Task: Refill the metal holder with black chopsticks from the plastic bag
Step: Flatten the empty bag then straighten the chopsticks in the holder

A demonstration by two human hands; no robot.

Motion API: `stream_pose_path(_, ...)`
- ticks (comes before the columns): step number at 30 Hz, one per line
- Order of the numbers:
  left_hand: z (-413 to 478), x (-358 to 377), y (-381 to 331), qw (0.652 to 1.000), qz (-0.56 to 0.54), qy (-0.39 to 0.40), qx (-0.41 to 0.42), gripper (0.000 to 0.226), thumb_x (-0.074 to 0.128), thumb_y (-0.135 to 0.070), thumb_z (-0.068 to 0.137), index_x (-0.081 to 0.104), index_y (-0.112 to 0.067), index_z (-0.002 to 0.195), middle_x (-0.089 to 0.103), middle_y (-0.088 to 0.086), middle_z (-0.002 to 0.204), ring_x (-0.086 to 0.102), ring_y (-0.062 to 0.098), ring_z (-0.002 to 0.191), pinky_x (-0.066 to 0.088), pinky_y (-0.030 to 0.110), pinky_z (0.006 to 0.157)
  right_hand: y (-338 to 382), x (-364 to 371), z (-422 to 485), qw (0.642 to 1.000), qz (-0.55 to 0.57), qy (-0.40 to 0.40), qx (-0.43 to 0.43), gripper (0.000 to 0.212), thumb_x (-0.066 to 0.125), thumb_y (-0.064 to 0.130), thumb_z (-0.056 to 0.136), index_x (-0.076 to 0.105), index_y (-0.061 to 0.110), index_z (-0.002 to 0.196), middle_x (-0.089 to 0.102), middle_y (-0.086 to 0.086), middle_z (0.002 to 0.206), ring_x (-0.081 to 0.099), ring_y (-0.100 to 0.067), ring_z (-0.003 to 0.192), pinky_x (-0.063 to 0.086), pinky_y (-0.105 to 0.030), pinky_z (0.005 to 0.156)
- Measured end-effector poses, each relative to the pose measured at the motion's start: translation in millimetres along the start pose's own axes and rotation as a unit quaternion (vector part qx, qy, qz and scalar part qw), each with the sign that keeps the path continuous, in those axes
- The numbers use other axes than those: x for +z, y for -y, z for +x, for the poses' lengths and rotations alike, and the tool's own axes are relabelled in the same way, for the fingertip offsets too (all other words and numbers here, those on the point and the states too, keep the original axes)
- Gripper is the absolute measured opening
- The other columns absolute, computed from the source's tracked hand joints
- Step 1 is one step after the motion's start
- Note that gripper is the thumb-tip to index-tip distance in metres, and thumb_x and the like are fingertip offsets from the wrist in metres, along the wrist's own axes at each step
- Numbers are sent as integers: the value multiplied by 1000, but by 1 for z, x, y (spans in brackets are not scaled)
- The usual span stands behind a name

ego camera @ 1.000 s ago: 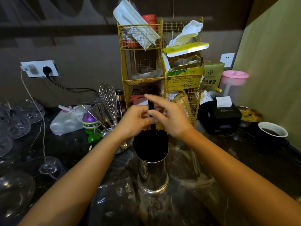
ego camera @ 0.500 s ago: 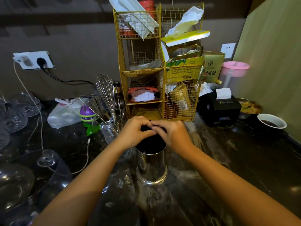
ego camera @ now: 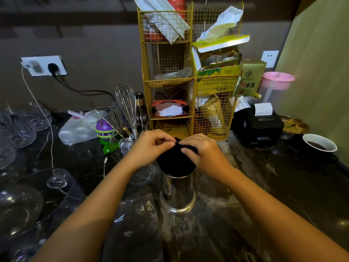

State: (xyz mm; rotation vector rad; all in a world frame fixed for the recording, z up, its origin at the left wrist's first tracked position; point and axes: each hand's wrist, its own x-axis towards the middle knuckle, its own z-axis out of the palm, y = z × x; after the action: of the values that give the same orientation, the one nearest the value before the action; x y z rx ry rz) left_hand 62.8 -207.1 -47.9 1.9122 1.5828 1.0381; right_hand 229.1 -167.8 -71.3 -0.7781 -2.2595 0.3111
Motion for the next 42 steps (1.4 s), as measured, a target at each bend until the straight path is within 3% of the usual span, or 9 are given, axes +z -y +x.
stream_pose_path(2, -6, -13, -2, 1000, -14, 26, 5, 16, 66, -9, 75, 66, -25, 80, 61, -4, 77, 57, 3, 72, 45, 11, 68, 2, -5, 0, 999, 23, 22, 4, 14, 63, 6, 79, 68, 0, 90, 71, -15, 89, 61, -26, 83, 42, -20, 76)
stream_pose_path(5, -16, -24, -3, 996, -5, 89, 2, 23, 74, -10, 66, 66, -27, 79, 60, -7, 72, 54, 2, 62, 44, 10, 60, 7, -11, -2, 994, 70, 81, 36, 17, 65, 12, 79, 66, 7, 95, 63, 0, 80, 58, -12, 68, 41, -6, 61)
stream_pose_path(9, -24, -17, 0, 993, 62, 104, 1, 25, 78, -12, 61, 66, -23, 81, 57, -10, 73, 54, 7, 64, 42, 11, 59, 11, -10, -7, 983, 85, 151, 67, 33, 73, 14, 72, 61, 6, 101, 62, 1, 78, 65, -19, 73, 52, -25, 71)
stream_pose_path(13, -22, -9, 4, 989, 107, 97, 16, 19, 76, -14, 64, 65, -20, 79, 56, -14, 69, 51, 3, 61, 40, 10, 57, 13, -1, -9, 978, 81, 167, 93, 29, 73, 11, 70, 61, 3, 95, 67, -15, 90, 54, -9, 63, 45, -8, 56)
stream_pose_path(20, -20, -3, 4, 989, 116, 91, 27, 19, 72, -16, 71, 57, -28, 68, 55, -15, 66, 50, 2, 61, 39, 7, 56, 14, 11, -12, 962, 123, 184, 159, 11, 64, 8, 79, 56, 5, 85, 51, 4, 63, 58, -12, 52, 47, -14, 42)
stream_pose_path(25, -16, -6, -3, 993, 71, 89, 27, 25, 69, -14, 73, 56, -34, 66, 55, -14, 65, 51, -5, 60, 39, 7, 57, 17, 6, -7, 964, 157, 144, 158, 13, 65, 4, 78, 59, -2, 88, 65, -25, 78, 65, -24, 62, 50, -14, 47)
stream_pose_path(29, -9, -12, -13, 996, 23, 79, 35, 17, 69, -12, 73, 60, -27, 70, 56, -13, 65, 52, -7, 60, 41, 6, 58, 19, -1, 1, 961, 177, 128, 172, 22, 65, 4, 78, 60, -4, 98, 66, -30, 85, 65, -33, 64, 49, -14, 49)
stream_pose_path(36, 6, -22, -32, 996, 12, 61, 62, 11, 67, -9, 74, 63, -19, 75, 56, -9, 66, 52, -5, 59, 40, 5, 57, 18, -17, 18, 943, 245, 110, 196, 20, 63, 4, 79, 64, -2, 98, 56, -1, 54, 55, 2, 39, 48, -8, 46)
stream_pose_path(42, 17, -29, -47, 996, 18, 33, 85, 6, 67, -9, 74, 65, -11, 79, 55, -5, 66, 50, 3, 61, 40, 10, 58, 27, -34, 34, 940, 267, 89, 194, 6, 64, 5, 78, 66, 6, 84, 58, -4, 53, 57, -2, 41, 51, -14, 47)
